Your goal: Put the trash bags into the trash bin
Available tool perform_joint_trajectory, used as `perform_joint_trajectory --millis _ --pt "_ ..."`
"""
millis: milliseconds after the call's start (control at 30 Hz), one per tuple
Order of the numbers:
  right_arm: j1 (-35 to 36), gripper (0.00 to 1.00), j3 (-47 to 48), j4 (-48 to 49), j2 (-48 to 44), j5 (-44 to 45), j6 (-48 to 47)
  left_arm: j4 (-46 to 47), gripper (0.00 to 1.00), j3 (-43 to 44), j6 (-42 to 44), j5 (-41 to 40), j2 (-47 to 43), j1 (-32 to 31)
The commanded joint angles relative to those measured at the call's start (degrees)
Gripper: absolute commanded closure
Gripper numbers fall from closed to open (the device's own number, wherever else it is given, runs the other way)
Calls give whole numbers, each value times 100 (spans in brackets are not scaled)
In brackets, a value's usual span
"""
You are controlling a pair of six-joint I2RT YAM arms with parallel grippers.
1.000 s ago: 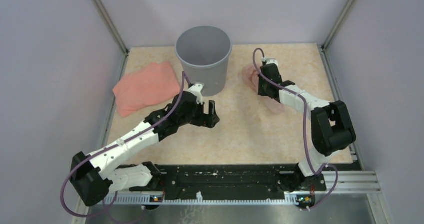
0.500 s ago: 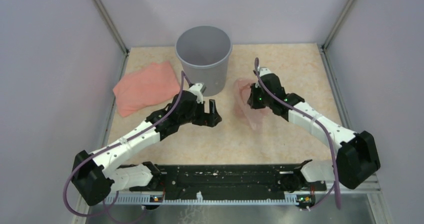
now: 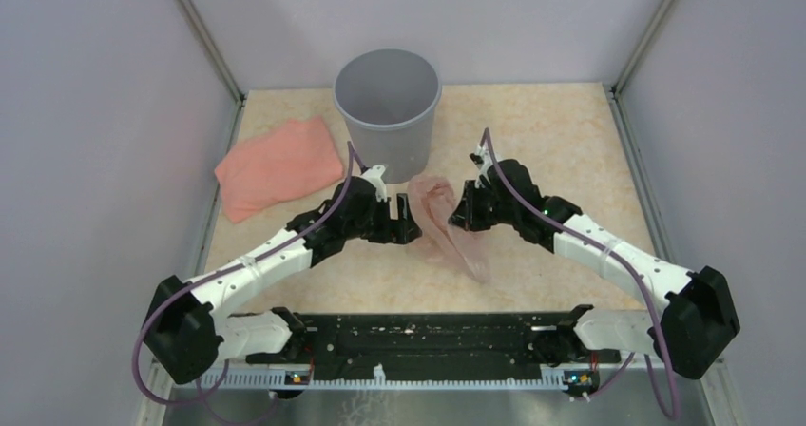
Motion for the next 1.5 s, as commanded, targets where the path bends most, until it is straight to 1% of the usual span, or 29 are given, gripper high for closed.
perform_joint_trajectory --millis 0,100,200,333,467,567,633,800,867,1000,1167,1267,1367,1433,1467 --pt "169 100 5 277 -176 -115 235 477 11 -112 -386 -25 240 146" --pt "392 100 -165 358 -144 20 333 676 12 -236 -608 -63 330 191" --pt "420 100 -411 375 -230 226 517 742 15 -367 -783 -106 403 237" --pt "422 100 -693 423 -355 578 942 798 23 -749 -1072 -234 353 290" --pt "422 100 -976 963 -553 554 1566 899 33 -1117 -1451 -205 244 335" --pt "423 100 -978 1129 -770 724 1896 1018 38 -1296 -1720 -228 111 334" --pt "424 100 -912 1165 -863 836 2038 1121 39 -1354 -1840 -191 121 335" --pt "432 100 -843 1512 -901 821 2422 1448 46 -1373 -2282 244 425 331" --pt "464 100 -851 1712 -897 841 2548 1810 47 -1447 -2511 390 514 333" --pt "583 100 -807 1856 -856 906 2683 1968 46 -1440 -2736 468 660 333" --pt "726 100 -738 2000 -829 908 2755 2028 44 -1425 -2758 216 698 335" --pt "799 100 -729 1980 -844 908 2806 2271 44 -1407 -2804 212 911 359" --pt "836 100 -737 1936 -916 908 2812 2447 50 -1327 -2852 331 1188 370" --pt "835 100 -746 1791 -954 1005 2758 2526 60 -1306 -2868 352 1268 374" --pt "838 100 -758 1662 -978 1068 2709 2514 66 -1284 -2820 339 1258 392"
